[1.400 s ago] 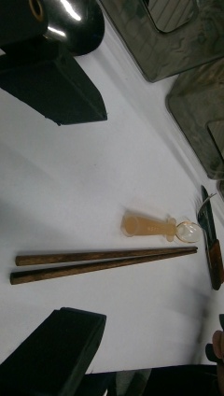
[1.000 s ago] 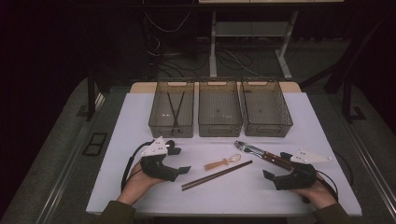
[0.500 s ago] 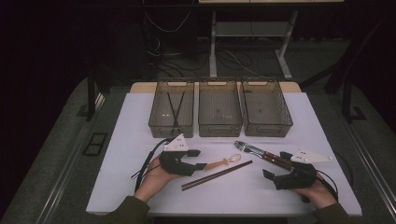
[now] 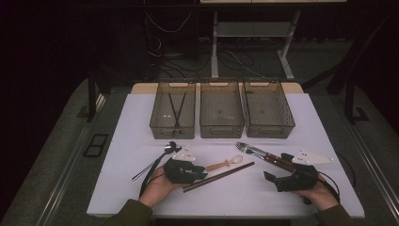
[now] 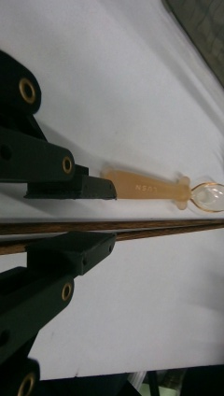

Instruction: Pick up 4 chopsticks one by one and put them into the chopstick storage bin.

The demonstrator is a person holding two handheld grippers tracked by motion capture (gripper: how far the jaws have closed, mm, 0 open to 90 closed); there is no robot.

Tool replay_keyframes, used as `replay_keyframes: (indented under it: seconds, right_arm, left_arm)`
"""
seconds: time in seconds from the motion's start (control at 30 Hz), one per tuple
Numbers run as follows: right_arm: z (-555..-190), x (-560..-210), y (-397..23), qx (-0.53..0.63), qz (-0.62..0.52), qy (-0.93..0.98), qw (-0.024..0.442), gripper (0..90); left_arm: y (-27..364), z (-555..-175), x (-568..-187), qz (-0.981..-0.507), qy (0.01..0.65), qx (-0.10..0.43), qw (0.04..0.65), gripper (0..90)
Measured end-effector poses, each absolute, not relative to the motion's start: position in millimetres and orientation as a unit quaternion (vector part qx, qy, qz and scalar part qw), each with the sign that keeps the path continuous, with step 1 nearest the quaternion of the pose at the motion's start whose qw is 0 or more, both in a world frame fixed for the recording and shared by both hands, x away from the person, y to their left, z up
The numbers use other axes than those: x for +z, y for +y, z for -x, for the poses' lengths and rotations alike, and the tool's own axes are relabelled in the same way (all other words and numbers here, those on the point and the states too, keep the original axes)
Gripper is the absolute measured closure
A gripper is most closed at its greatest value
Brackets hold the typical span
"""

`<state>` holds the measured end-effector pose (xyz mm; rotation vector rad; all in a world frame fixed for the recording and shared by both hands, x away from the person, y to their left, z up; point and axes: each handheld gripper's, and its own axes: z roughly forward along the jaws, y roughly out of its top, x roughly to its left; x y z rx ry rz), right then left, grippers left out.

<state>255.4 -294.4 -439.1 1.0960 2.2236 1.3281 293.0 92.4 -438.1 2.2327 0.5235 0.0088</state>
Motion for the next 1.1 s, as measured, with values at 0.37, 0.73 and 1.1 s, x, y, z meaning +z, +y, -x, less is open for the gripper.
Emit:
replay_keyframes:
  seconds: [0.37, 0.73, 1.1]
  right_arm:
    - [-255.9, -439.9, -293.6, 0.462, -0.384, 0.783, 0.164, 1.1]
    - [-256.1, -440.0, -294.0, 0.461, -0.384, 0.783, 0.165, 1.1]
    - [-256.2, -440.1, -294.0, 0.461, -0.384, 0.783, 0.165, 1.1]
  left_arm:
    - [88.2, -291.0, -442.2, -0.893, 0.199, -0.014, 0.403, 80.9]
    - [87.5, -291.8, -445.8, -0.9, 0.192, -0.01, 0.391, 80.9]
    - [82.7, -286.1, -448.3, -0.908, 0.174, 0.025, 0.381, 82.3]
